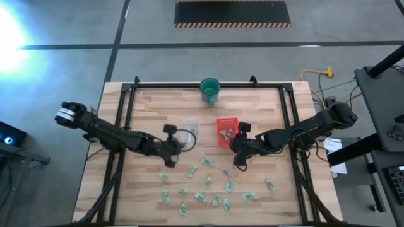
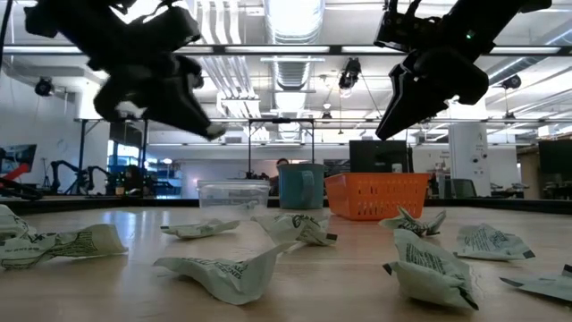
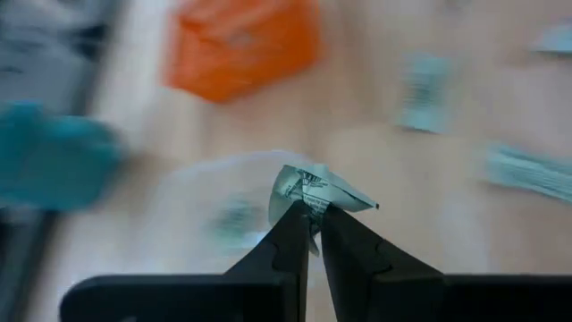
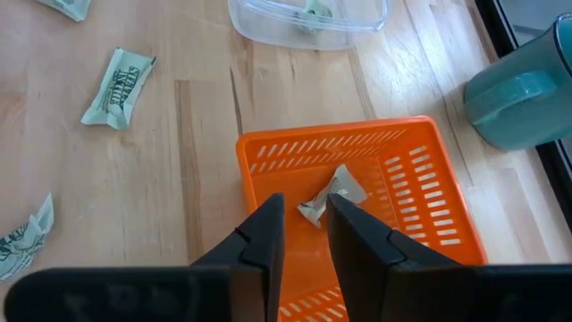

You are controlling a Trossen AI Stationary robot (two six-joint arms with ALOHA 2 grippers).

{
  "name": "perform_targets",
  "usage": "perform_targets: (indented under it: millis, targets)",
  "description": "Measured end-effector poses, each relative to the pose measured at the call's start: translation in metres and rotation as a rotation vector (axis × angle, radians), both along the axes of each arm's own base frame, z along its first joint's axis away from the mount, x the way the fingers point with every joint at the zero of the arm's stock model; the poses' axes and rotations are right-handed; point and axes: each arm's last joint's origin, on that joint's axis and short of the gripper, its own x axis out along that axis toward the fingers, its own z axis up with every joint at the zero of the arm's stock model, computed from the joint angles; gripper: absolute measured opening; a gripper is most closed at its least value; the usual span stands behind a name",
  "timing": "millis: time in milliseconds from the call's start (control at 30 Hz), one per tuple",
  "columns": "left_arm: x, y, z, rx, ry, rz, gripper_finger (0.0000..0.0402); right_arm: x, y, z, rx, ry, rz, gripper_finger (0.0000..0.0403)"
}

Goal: Pick and place items into bin
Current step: Put the stevia packet into the transparent bin, then put the stevia packet into the orange bin

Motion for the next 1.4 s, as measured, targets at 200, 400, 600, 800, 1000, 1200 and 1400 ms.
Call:
perform_targets:
  millis: [200, 400, 600, 800, 1000, 1200, 1400]
  targets:
    - [0.006, 0.022, 0.005, 0.045, -0.048, 0.075, 0.0012, 0.0, 0.0, 0.0, 0.001, -0.001, -0.002, 0.0082]
    - [0.014, 0.044, 0.0, 0.05, -0.05, 0.139, 0.0012, 0.0, 0.0, 0.0, 0.001, -0.001, -0.001, 0.0087]
    - [0.022, 0.054, -0.008, 0.001, -0.046, 0.123, 0.002, 0.0, 0.0, 0.0, 0.001, 0.0, -0.001, 0.0079]
    - [0.026, 0.057, -0.015, 0.003, -0.024, 0.136, 0.0076, 0.0, 0.0, 0.0, 0.001, 0.001, -0.001, 0.0072]
    - [0.027, 0.058, -0.014, 0.001, -0.027, 0.141, 0.0129, 0.0, 0.001, 0.0, 0.035, -0.001, -0.003, 0.0079]
    - [0.02, 0.052, -0.007, -0.009, -0.031, 0.119, 0.0141, 0.0, 0.009, -0.001, 0.229, 0.033, 0.106, 0.0084]
    - [0.009, 0.037, 0.003, -0.033, -0.035, 0.077, 0.0141, -0.002, 0.022, -0.001, 0.28, 0.012, 0.121, 0.0077]
